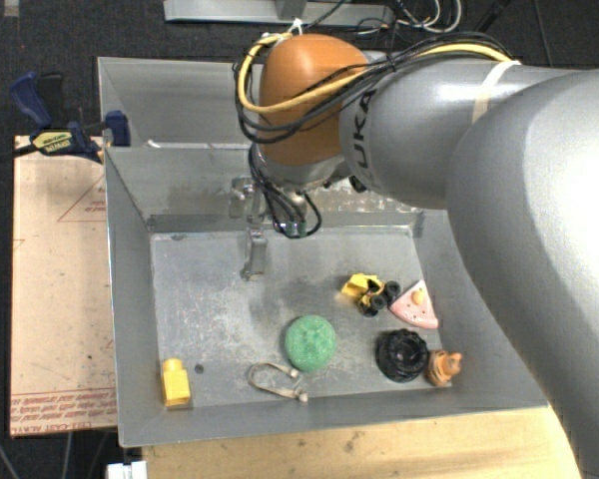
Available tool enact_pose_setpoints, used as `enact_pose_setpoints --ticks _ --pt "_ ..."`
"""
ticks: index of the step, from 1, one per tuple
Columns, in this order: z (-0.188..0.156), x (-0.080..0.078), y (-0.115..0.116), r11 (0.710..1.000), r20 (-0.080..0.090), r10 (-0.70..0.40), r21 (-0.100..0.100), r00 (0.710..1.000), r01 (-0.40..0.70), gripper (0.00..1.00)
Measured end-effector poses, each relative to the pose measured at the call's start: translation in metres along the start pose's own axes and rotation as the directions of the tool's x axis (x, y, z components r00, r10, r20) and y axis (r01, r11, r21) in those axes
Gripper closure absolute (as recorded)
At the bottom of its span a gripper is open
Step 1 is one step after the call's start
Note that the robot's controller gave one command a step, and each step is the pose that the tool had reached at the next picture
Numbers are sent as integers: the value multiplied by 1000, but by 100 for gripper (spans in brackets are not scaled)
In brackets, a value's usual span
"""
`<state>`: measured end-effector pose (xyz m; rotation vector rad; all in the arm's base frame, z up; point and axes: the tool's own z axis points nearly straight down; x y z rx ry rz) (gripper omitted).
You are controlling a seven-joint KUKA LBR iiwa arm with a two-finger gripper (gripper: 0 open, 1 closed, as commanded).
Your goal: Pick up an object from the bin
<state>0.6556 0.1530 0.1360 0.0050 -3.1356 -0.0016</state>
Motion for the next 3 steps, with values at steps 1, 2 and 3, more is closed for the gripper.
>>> enact_pose_setpoints --ticks 1,2,3 --pt "-5 -2 0 1000 8 2 -1 1000 -2 0" --pt "-48 19 -53 1000 -1 -16 0 1000 16 0" --pt "-61 22 -53 1000 11 -15 4 1000 15 0"
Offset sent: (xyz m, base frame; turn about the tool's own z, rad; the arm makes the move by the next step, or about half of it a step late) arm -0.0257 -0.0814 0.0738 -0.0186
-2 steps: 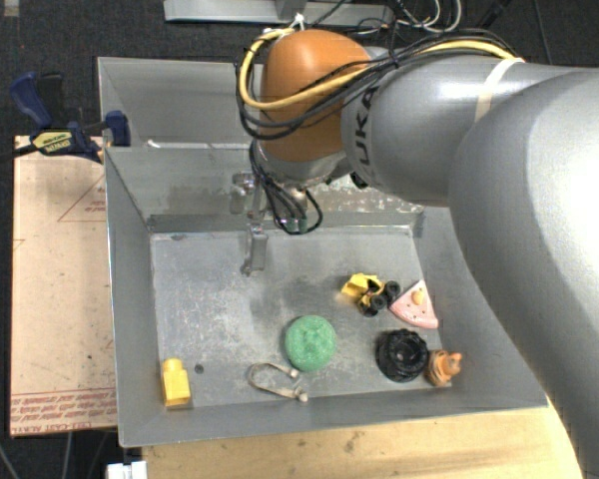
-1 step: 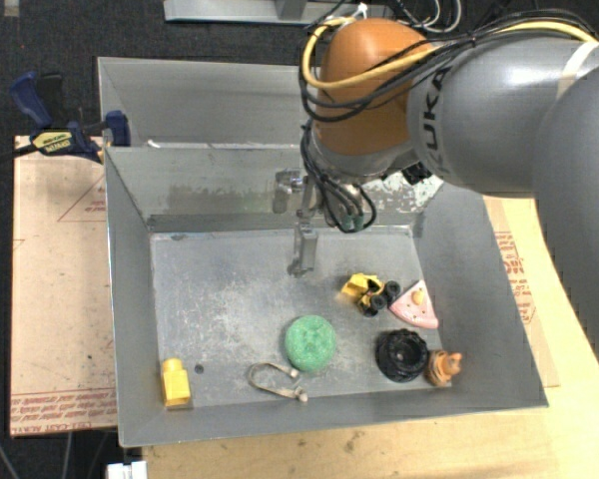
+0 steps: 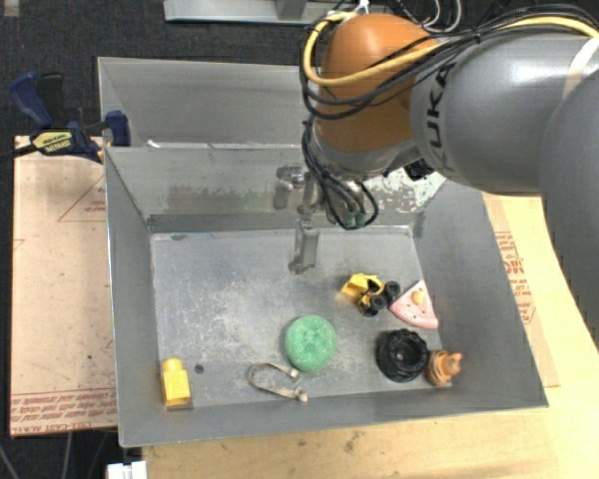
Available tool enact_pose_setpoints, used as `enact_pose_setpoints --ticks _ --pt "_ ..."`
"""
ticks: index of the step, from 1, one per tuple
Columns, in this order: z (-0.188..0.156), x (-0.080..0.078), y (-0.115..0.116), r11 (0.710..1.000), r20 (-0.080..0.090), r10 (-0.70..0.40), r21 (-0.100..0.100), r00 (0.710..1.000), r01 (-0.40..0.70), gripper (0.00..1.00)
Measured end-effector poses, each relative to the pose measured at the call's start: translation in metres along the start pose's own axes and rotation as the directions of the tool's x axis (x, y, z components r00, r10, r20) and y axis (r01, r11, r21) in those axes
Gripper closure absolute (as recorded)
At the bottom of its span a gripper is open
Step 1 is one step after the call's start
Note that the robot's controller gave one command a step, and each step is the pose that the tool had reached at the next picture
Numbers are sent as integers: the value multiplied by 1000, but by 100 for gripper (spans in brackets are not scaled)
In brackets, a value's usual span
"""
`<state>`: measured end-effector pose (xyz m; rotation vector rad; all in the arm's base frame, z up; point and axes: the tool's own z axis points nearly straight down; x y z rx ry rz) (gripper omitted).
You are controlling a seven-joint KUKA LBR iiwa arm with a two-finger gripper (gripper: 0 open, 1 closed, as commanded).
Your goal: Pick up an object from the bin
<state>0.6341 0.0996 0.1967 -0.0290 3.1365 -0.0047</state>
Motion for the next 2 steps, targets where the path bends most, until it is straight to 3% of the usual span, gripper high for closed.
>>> enact_pose_setpoints --ticks 1,2 --pt "-32 -5 -21 998 -4 -68 -8 998 68 0" --pt "-84 -1 -42 999 -2 54 -3 999 -54 0"
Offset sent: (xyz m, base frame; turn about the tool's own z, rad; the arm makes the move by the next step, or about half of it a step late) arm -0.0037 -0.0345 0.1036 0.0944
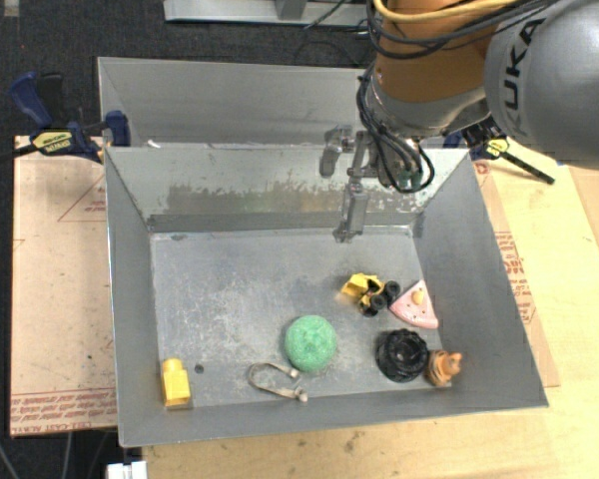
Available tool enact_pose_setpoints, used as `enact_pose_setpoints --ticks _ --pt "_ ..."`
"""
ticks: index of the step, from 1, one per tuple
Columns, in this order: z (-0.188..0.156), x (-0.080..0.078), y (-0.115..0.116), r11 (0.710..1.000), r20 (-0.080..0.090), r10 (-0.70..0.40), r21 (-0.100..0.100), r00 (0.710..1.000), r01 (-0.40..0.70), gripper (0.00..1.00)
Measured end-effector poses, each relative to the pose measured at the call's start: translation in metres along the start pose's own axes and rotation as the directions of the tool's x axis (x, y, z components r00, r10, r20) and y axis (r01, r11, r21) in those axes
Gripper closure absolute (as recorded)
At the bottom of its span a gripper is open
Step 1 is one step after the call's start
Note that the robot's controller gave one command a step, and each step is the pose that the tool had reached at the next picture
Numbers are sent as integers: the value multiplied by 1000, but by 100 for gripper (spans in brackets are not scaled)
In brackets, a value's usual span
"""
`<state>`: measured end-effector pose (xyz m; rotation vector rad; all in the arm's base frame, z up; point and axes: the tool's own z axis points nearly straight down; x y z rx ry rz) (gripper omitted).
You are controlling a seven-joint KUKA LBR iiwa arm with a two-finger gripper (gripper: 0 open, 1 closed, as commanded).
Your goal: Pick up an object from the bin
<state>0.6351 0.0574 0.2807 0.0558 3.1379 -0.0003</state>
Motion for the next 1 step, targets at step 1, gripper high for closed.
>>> enact_pose_setpoints --ticks 1 --pt "38 24 -18 1000 5 -28 -2 1000 28 0"
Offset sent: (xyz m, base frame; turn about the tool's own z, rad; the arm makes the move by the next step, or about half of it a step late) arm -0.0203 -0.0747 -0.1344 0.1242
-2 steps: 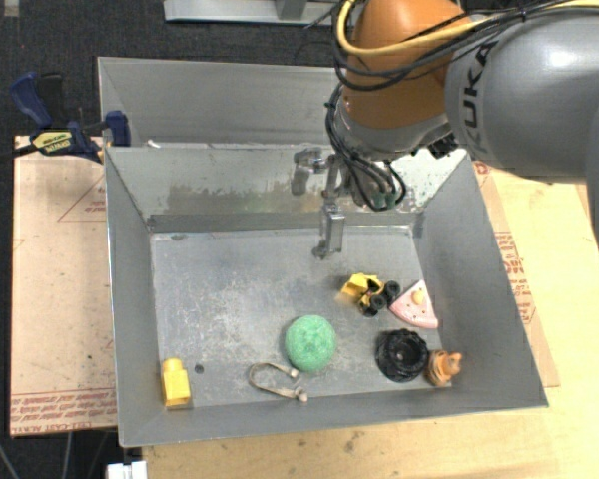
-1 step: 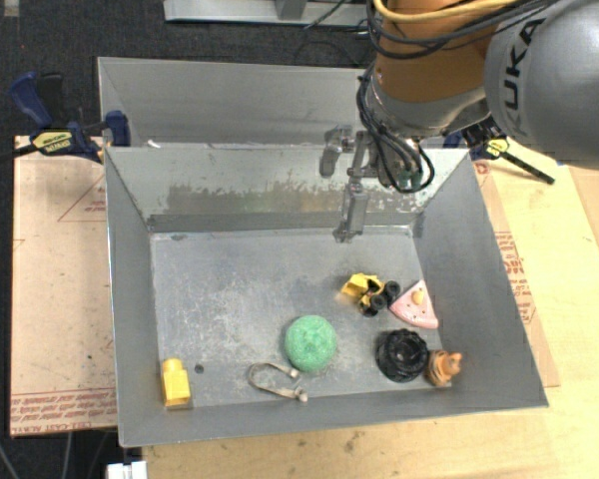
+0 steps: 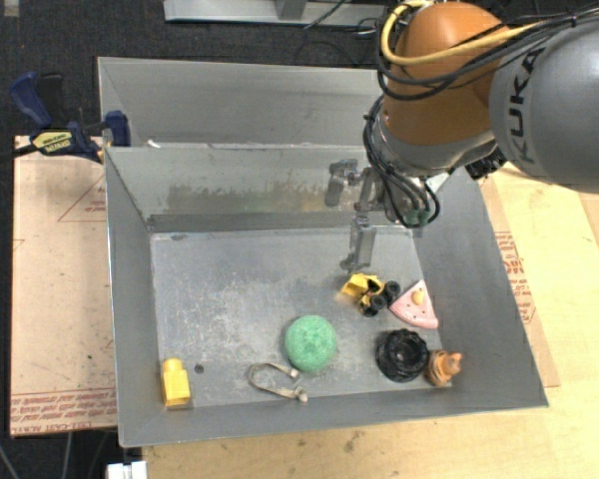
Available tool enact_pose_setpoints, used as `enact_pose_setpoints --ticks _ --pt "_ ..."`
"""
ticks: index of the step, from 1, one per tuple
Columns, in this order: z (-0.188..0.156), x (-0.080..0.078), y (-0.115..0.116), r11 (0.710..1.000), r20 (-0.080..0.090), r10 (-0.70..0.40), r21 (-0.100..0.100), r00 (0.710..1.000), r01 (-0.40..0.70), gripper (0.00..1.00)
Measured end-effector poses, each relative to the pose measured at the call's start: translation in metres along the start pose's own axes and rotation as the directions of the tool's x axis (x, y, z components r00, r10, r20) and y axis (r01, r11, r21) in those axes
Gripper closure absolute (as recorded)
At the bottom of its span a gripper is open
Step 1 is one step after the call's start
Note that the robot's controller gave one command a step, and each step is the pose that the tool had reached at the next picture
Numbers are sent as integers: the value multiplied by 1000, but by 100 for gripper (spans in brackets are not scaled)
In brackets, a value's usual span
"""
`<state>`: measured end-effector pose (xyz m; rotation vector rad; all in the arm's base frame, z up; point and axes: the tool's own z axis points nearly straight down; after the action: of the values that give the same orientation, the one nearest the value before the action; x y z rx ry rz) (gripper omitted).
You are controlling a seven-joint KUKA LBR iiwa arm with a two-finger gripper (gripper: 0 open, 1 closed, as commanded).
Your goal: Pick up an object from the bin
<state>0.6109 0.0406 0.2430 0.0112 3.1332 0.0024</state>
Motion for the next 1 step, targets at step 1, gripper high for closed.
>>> enact_pose_setpoints --ticks 1 --pt "52 1 -30 1000 -4 13 0 1000 -13 0"
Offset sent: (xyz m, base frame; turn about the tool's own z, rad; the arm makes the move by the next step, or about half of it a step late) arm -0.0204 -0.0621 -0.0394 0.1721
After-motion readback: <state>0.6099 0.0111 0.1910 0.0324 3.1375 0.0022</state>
